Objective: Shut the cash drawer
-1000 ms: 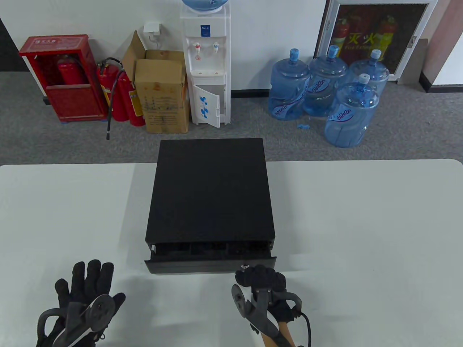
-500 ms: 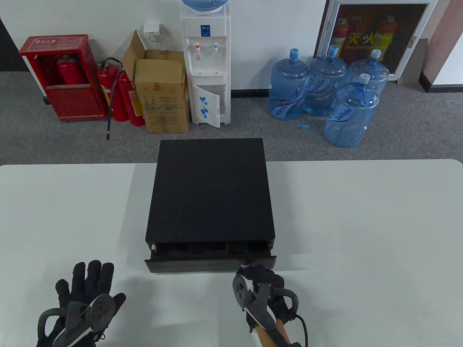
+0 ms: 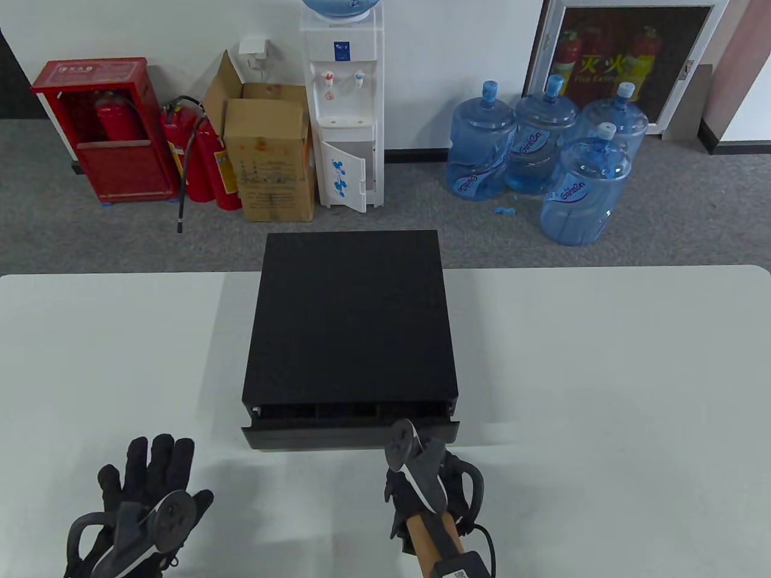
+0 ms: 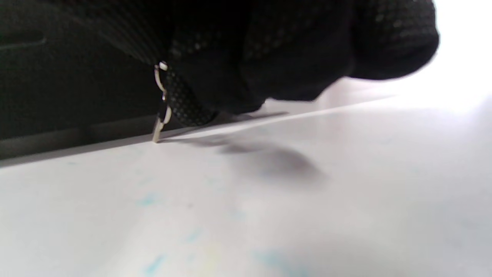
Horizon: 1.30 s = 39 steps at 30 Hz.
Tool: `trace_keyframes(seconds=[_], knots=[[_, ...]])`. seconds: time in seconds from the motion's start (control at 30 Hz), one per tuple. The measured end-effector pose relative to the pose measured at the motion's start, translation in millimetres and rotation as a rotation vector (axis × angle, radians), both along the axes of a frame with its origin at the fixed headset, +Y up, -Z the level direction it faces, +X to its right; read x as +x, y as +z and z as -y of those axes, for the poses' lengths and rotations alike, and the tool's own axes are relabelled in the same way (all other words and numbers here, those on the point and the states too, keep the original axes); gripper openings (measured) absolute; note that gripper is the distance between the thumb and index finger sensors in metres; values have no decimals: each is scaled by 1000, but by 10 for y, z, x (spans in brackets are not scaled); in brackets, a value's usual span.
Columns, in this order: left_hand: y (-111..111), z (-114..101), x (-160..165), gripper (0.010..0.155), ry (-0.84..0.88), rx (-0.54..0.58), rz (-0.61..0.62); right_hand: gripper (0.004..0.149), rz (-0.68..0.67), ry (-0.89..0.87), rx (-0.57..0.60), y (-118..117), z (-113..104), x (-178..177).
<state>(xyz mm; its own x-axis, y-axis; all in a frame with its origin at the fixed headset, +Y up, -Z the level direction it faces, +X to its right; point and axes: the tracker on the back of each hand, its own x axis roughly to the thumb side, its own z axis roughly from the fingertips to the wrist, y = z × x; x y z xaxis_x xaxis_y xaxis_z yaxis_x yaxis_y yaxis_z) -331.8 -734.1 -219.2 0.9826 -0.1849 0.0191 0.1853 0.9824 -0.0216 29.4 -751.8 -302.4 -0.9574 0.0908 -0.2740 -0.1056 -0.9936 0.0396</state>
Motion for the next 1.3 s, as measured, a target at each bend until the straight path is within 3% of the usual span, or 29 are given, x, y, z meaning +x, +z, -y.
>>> trace_keyframes(seconds=[0.23, 0.37, 0.83, 1.0, 1.3], knots=[[-3, 7, 18, 83, -2, -3, 8, 45, 45, 51, -185, -238, -49, -83], [-4, 12, 23, 83, 2, -5, 10, 45, 48, 68, -234, -284, -100, -88], [2, 7, 23, 84, 9, 1, 11, 44, 82, 48, -160, -223, -208, -51], [1, 7, 29, 84, 7, -2, 10, 44, 97, -41, -117, -203, -221, 22], [-5, 10, 34, 84, 4, -9, 9, 44, 111, 5, -85, -198, -245, -2]])
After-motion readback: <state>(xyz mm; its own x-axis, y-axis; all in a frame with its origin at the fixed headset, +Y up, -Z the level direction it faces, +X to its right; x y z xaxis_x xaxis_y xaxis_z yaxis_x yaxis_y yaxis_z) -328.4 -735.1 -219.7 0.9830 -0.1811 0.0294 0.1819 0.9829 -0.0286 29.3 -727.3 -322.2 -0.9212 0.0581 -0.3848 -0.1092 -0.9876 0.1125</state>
